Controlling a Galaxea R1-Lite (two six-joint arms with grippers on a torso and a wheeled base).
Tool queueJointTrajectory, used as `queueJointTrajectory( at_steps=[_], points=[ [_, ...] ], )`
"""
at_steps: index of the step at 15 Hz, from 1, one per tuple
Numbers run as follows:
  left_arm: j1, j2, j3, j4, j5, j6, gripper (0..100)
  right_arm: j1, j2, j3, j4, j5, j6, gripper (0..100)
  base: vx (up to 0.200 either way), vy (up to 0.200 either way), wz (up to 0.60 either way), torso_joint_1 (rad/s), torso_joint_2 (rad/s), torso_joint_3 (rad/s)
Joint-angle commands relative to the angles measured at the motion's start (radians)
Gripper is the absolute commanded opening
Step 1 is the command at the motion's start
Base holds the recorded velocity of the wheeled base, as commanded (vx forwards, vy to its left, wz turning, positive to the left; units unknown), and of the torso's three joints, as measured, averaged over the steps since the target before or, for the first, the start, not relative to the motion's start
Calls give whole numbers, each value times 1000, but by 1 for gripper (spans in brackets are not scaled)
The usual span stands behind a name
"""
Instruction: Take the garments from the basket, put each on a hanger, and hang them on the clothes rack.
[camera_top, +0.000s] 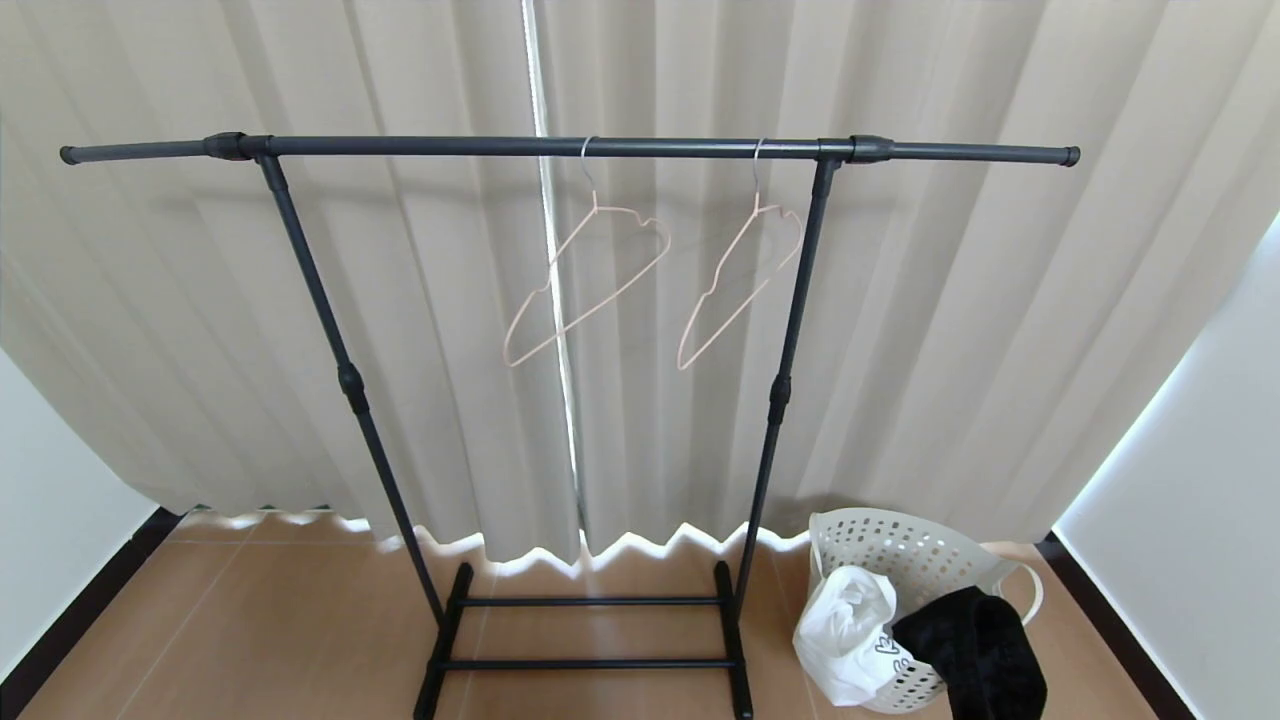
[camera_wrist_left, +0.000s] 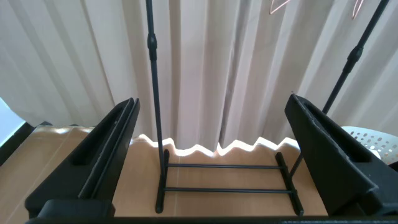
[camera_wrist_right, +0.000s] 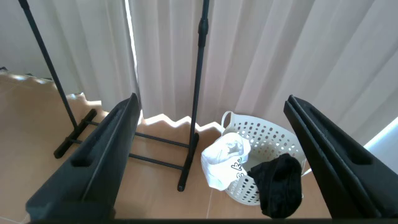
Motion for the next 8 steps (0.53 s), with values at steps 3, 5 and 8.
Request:
queueJointTrajectory(
  at_steps=[3, 5, 8],
  points=[
    [0, 1, 0, 0, 1, -1, 100, 0, 0, 0, 0, -1, 4, 100, 0, 0, 0, 0, 0, 0],
    [0, 1, 0, 0, 1, -1, 100, 0, 0, 0, 0, -1, 2, 100, 0, 0, 0, 0, 0, 0],
    [0, 1, 0, 0, 1, -1, 100, 0, 0, 0, 0, 1, 1, 100, 0, 0, 0, 0, 0, 0]
  ],
)
